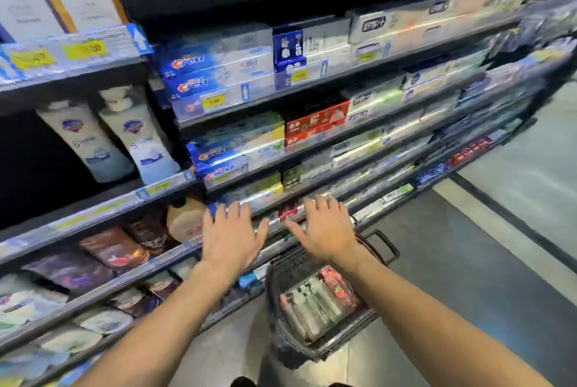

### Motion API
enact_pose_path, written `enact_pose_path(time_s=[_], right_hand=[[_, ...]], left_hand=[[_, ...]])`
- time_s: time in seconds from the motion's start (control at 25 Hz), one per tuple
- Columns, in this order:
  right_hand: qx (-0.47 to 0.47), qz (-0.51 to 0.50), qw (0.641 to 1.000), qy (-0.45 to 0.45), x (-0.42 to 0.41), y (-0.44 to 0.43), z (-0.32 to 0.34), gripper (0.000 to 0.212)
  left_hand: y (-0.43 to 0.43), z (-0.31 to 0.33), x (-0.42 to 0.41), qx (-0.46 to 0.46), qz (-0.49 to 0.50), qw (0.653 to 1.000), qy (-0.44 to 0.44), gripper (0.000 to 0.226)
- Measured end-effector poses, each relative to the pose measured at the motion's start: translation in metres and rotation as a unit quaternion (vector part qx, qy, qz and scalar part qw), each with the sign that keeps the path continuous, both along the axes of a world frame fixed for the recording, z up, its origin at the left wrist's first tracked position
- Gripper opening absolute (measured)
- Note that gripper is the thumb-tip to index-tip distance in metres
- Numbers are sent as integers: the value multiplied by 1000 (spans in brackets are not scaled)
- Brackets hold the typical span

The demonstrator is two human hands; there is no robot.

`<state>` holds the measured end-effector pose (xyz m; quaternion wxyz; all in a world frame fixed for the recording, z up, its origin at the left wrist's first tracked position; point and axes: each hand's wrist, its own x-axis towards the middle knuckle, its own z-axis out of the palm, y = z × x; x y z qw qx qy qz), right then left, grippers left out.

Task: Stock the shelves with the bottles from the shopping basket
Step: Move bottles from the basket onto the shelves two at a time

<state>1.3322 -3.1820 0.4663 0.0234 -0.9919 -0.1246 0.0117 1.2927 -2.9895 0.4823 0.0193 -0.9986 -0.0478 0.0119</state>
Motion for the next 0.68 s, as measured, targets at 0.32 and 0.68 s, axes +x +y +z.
enact_pose_path(time_s=[0.32, 0.68], right_hand=[[-22, 22, 996, 78, 27, -95, -46, 80], [-78, 22, 974, 211, 61, -117, -145, 77]], left_hand=[[-99, -49, 24, -8, 20, 995, 97, 69], [-126, -175, 60, -62, 57, 961, 265, 69]])
